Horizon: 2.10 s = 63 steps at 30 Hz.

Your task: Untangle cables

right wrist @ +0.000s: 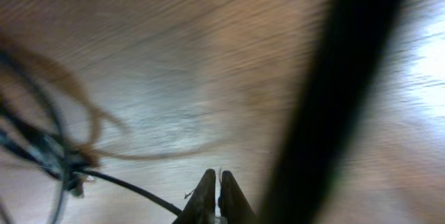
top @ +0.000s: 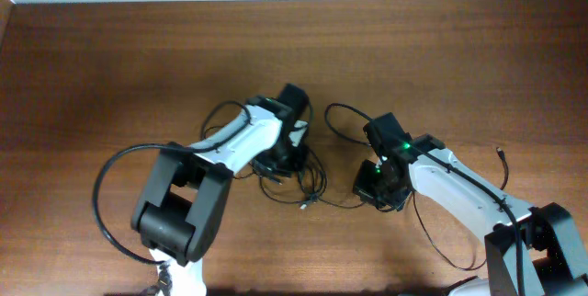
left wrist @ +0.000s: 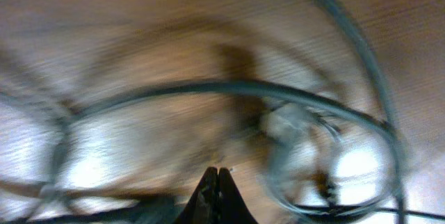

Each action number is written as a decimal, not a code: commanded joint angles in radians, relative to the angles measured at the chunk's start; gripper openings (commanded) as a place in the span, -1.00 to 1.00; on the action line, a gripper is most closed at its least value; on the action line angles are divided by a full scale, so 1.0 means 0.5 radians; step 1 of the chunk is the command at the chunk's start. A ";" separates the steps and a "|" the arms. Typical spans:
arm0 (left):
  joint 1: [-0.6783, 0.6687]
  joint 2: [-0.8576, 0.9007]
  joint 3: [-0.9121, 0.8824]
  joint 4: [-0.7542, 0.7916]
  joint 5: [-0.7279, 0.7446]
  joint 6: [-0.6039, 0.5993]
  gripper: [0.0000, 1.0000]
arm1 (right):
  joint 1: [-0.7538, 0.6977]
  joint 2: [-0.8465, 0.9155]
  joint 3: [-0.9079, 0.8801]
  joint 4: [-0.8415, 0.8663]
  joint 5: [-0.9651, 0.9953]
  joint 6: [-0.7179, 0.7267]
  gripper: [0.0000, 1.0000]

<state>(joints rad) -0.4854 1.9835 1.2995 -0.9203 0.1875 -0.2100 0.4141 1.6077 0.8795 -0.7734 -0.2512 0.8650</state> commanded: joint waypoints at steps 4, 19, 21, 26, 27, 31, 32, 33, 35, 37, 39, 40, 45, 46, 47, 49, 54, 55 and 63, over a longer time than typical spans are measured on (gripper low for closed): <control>0.350 -0.127 0.172 0.112 -0.299 -0.275 -1.00 | -0.056 0.006 0.233 -0.394 0.143 -0.292 -0.92; 0.376 -0.127 0.168 0.128 0.696 0.414 -0.10 | -0.220 0.006 0.364 0.120 -1.267 -0.722 -0.92; 0.372 -0.127 0.168 0.134 0.696 0.413 -0.03 | -0.284 0.007 0.364 0.112 -1.271 -0.729 -0.92; 0.369 -0.115 0.136 0.143 0.693 0.307 -0.24 | -0.296 0.007 0.362 0.014 -0.980 -0.728 -0.92; 0.365 -0.103 0.120 0.146 0.694 0.255 -0.33 | -0.296 0.007 0.362 -0.034 -0.898 -0.729 -0.92; 0.226 -0.027 0.065 0.195 0.696 0.195 -0.33 | -0.294 0.007 0.345 -0.234 -0.447 -0.727 -0.92; 0.181 -0.021 0.065 0.208 0.696 0.182 -0.31 | -0.292 0.007 0.327 -0.252 -0.370 -0.726 -0.92; 0.147 -0.021 0.065 0.225 0.697 0.182 -0.31 | -0.293 0.007 0.314 -0.250 -0.352 -0.727 -0.92; 0.072 -0.021 0.065 0.260 0.696 0.182 -0.27 | -0.292 0.007 0.298 -0.251 -0.317 -0.727 -0.92; 0.020 -0.021 0.065 0.271 0.695 0.172 -0.31 | -0.293 0.007 0.298 -0.249 -0.317 -0.727 -0.92; -0.024 -0.021 0.055 0.266 0.660 0.075 -0.34 | -0.292 0.007 0.298 -0.249 -0.317 -0.727 -0.92; -0.056 -0.016 0.047 0.261 0.534 -0.039 -0.32 | -0.292 0.007 0.298 -0.250 -0.317 -0.727 -0.92; -0.228 0.002 0.044 0.323 0.329 -0.250 -0.21 | -0.292 0.007 0.298 -0.250 -0.310 -0.727 -0.92; -0.248 0.002 0.044 0.323 0.269 -0.301 -0.19 | -0.293 0.007 0.298 -0.250 -0.310 -0.727 -0.92; -0.266 0.002 0.044 0.323 0.225 -0.341 -0.17 | -0.293 0.007 0.298 -0.250 -0.310 -0.727 -0.92; -0.298 0.002 0.043 0.346 0.199 -0.374 -0.21 | -0.292 0.007 0.298 -0.249 -0.310 -0.727 -0.92; -0.347 0.005 0.023 0.405 0.270 -0.406 -1.00 | -0.293 0.007 0.298 -0.250 -0.310 -0.728 -0.92; -0.309 -0.002 0.041 0.398 0.357 -0.299 -1.00 | -0.293 0.007 0.298 -0.249 -0.309 -0.728 -0.92; 0.422 -0.150 0.089 0.210 1.468 0.479 -1.00 | -0.294 0.007 0.298 -0.276 -0.310 -0.729 -0.92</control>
<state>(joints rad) -0.3866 1.9457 1.3216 -0.7826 0.7086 -0.1703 0.2707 1.6115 1.0355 -0.9009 -0.4187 0.5121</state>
